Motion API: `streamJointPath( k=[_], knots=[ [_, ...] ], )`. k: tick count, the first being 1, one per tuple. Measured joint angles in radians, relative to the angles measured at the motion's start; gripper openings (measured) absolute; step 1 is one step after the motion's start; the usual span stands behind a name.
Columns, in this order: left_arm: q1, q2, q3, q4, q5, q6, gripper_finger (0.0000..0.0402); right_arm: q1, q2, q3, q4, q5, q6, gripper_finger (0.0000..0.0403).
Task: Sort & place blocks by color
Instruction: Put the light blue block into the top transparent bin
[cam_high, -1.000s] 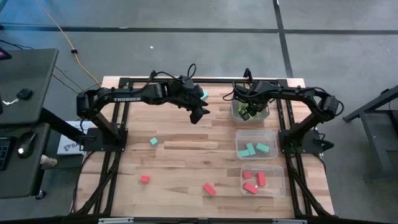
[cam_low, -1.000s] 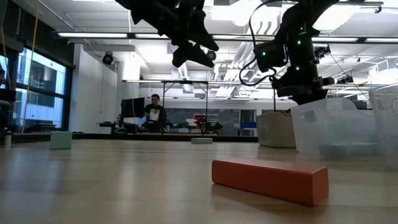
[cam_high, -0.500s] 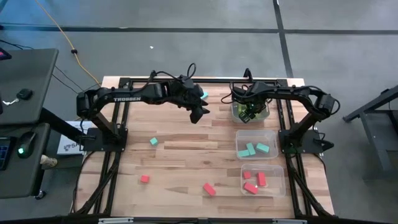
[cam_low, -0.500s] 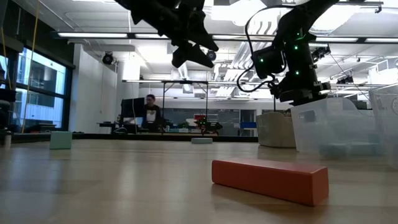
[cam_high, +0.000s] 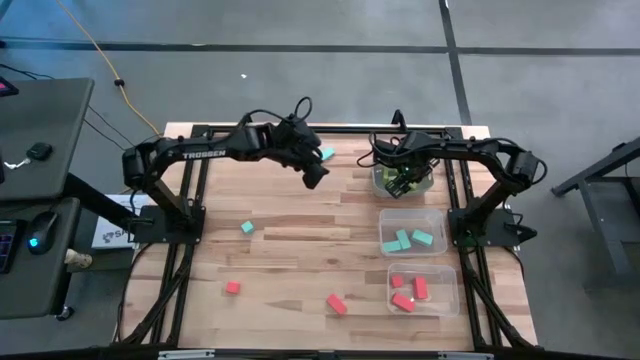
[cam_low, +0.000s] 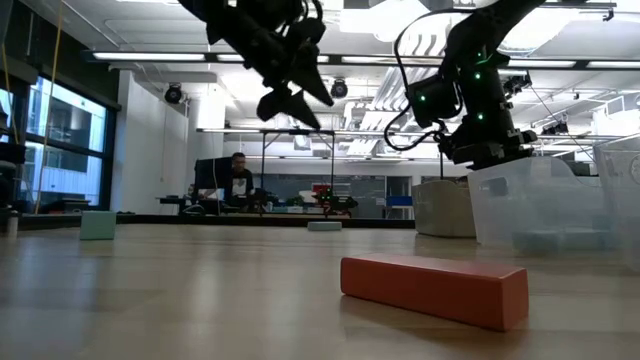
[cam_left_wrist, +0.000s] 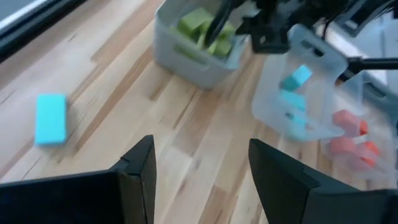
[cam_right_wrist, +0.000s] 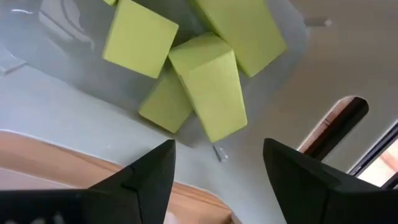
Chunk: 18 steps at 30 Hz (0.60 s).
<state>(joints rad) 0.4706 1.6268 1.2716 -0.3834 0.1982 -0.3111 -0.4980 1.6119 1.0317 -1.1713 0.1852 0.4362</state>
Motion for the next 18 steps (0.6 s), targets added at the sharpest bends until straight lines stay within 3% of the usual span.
streamJointPath(
  k=[10,18],
  knots=[
    [0.064,0.000,0.000,-0.057,0.000,0.024,0.0215,0.000,-0.031,0.018,0.004,0.005,0.019,0.0232],
    [0.108,0.001,0.000,-0.083,-0.034,0.032,0.0223,0.000,-0.037,0.142,0.000,0.013,0.009,0.0232]
  ],
)
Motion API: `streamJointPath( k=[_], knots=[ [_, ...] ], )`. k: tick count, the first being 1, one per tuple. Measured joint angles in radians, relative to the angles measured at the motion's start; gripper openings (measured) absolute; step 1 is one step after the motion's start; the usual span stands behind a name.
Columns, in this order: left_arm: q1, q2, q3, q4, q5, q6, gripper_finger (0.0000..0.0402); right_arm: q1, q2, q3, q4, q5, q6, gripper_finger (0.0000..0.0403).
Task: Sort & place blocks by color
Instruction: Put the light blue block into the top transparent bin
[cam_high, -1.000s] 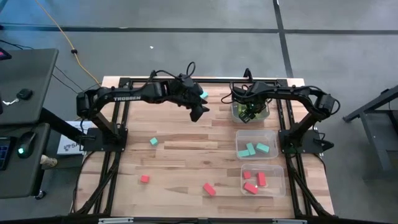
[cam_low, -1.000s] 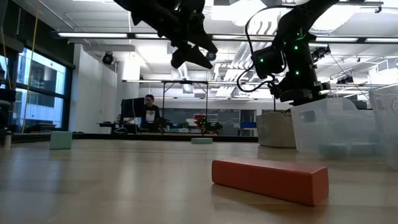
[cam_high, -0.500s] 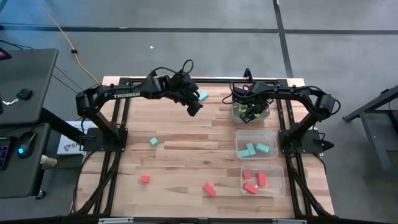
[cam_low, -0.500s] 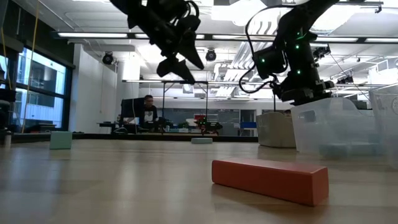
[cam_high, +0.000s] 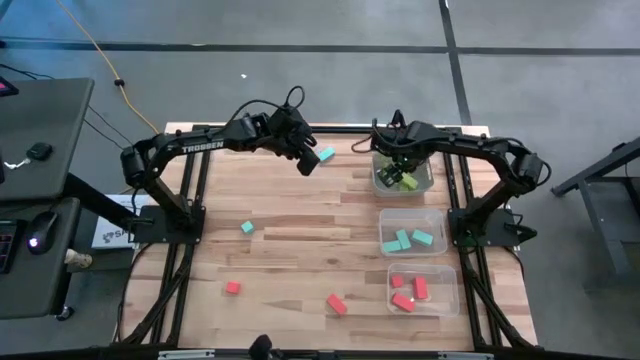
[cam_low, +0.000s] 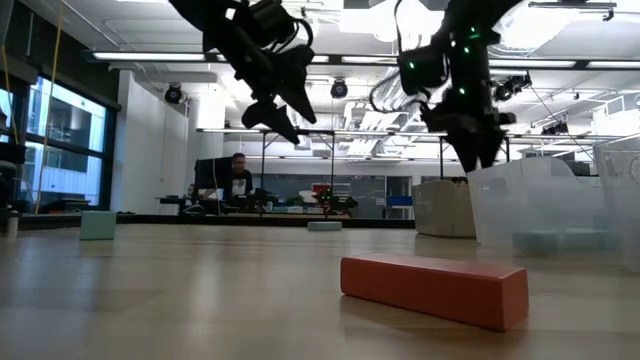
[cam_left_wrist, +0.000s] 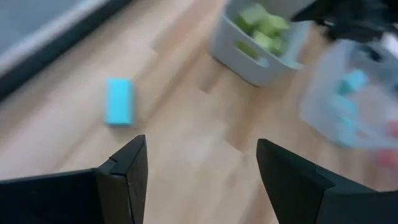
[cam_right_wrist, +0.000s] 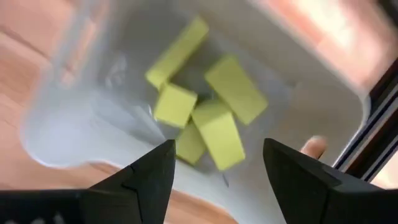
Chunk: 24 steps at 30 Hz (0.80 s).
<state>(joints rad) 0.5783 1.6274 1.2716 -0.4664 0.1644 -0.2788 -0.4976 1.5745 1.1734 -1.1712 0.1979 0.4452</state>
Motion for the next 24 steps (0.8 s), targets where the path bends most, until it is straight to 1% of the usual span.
streamJointPath(
  k=[3,5,12,17,20,22,24],
  knots=[
    [0.012,0.017,0.001,0.029,-0.065,0.077,0.0223,0.000,0.000,0.063,0.000,0.024,-0.012,0.0232],
    [0.020,0.033,0.001,0.049,-0.087,0.106,0.0223,0.000,0.000,0.107,-0.001,0.044,-0.023,0.0232],
    [0.053,0.113,0.001,0.102,-0.082,0.103,0.0223,0.000,0.000,0.280,0.000,0.121,-0.069,0.0232],
    [0.072,0.162,0.001,0.129,-0.041,0.072,0.0223,0.000,0.000,0.391,0.002,0.166,-0.091,0.0232],
    [0.077,0.164,0.001,0.111,-0.022,0.072,0.0223,0.000,0.000,0.435,0.043,0.169,-0.164,0.0232],
    [0.077,0.153,0.000,0.086,-0.022,0.073,0.0223,-0.004,0.000,0.453,0.100,0.165,-0.227,0.0232],
    [0.084,0.123,0.000,0.064,-0.022,0.073,0.0223,-0.011,0.000,0.466,0.169,0.135,-0.292,0.0232]
  ],
)
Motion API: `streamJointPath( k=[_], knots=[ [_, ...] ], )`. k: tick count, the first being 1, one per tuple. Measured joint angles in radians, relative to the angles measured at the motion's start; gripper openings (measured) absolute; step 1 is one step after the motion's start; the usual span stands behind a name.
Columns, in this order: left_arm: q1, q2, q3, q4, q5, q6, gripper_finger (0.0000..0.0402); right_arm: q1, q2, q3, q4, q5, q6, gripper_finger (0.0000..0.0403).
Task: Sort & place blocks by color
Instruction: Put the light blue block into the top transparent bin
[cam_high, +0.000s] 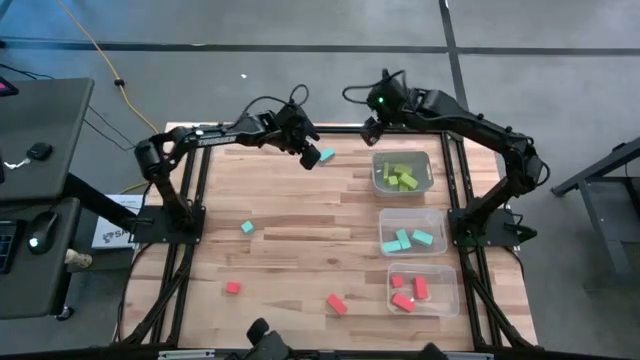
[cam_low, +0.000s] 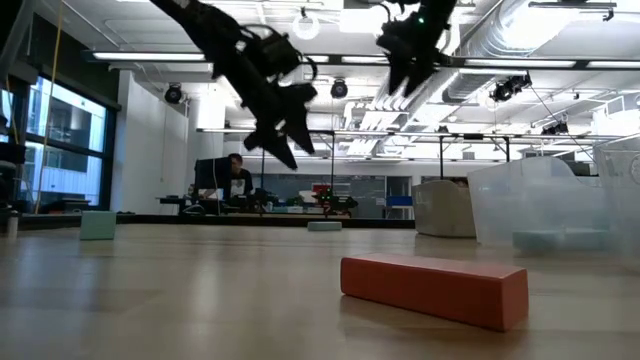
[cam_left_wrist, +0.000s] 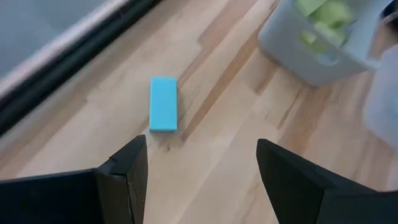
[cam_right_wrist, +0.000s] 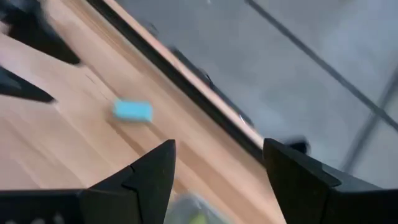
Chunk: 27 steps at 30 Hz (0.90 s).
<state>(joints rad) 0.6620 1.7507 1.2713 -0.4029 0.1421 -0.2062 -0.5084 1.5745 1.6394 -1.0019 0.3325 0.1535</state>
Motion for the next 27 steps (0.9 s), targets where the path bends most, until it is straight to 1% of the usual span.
streamJointPath(
  k=[3,6,12,17,20,27],
  knots=[
    [0.015,-0.054,0.001,-0.048,0.002,0.000,0.0223,-0.016,0.000,0.004,0.114,-0.081,-0.048,0.0232],
    [0.023,-0.114,0.001,-0.178,-0.004,-0.003,0.0223,-0.028,0.000,0.004,0.185,-0.135,-0.049,0.0232],
    [-0.009,-0.225,0.001,-0.524,-0.076,-0.003,0.0223,-0.044,0.000,0.004,0.197,-0.142,-0.050,0.0232],
    [-0.069,-0.258,-0.002,-0.697,-0.079,-0.026,0.0223,-0.060,0.000,0.004,0.198,-0.142,-0.050,0.0232],
    [-0.118,-0.262,-0.047,-0.717,-0.076,-0.040,0.0223,-0.062,0.000,0.004,0.198,-0.142,-0.049,0.0232],
    [-0.222,-0.260,-0.221,-0.720,-0.075,-0.134,0.0223,-0.061,0.000,0.004,0.189,-0.142,-0.026,0.0232]
  ],
)
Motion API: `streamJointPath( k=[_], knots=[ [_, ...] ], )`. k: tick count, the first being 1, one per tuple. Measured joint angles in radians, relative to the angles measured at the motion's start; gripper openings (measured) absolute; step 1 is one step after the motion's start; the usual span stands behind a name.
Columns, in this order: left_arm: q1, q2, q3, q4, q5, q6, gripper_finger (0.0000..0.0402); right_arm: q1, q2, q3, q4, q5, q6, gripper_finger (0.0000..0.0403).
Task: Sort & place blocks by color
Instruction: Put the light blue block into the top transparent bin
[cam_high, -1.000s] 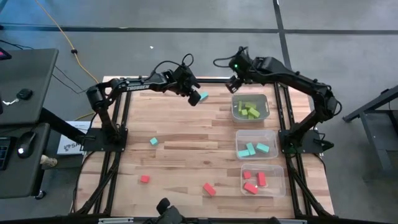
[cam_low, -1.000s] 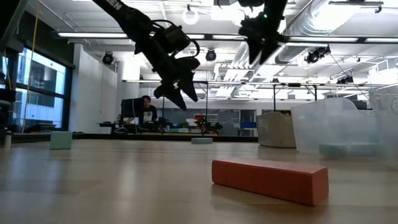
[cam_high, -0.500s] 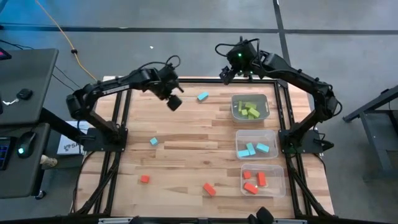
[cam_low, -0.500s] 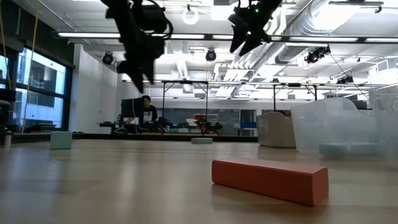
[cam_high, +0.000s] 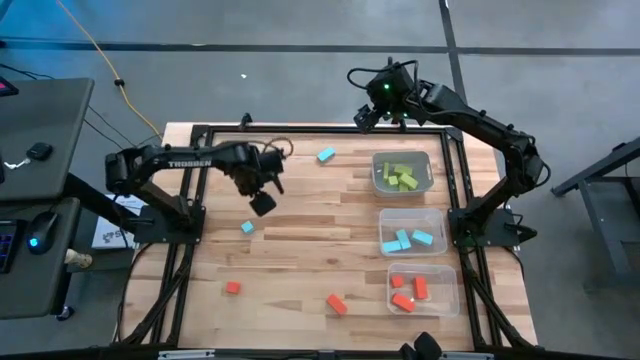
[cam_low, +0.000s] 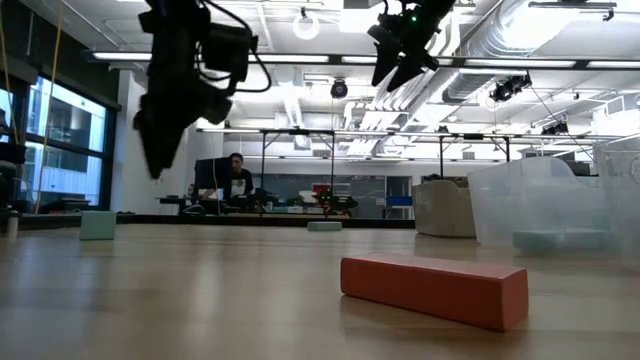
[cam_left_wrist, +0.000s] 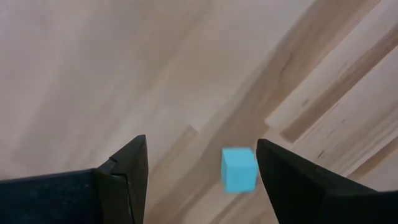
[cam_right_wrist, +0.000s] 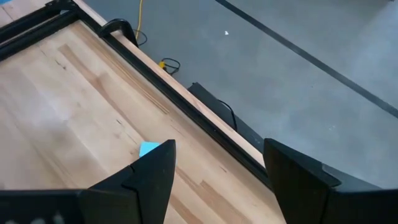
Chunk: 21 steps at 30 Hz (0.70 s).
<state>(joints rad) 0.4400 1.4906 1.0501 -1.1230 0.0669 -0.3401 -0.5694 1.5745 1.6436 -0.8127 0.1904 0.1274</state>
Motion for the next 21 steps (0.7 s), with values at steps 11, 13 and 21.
streamJointPath(
  k=[11,13,21],
  knots=[
    [-0.146,0.000,-0.145,0.023,0.000,-0.110,0.0223,0.000,0.000,0.000,-0.017,-0.003,0.044,0.0232],
    [-0.169,0.000,-0.161,0.023,0.001,-0.126,0.0223,0.000,0.000,0.000,-0.021,-0.003,0.055,0.0232],
    [-0.253,0.000,-0.192,0.027,0.012,-0.168,0.0223,0.000,0.000,0.000,-0.021,-0.003,0.068,0.0232]
  ],
)
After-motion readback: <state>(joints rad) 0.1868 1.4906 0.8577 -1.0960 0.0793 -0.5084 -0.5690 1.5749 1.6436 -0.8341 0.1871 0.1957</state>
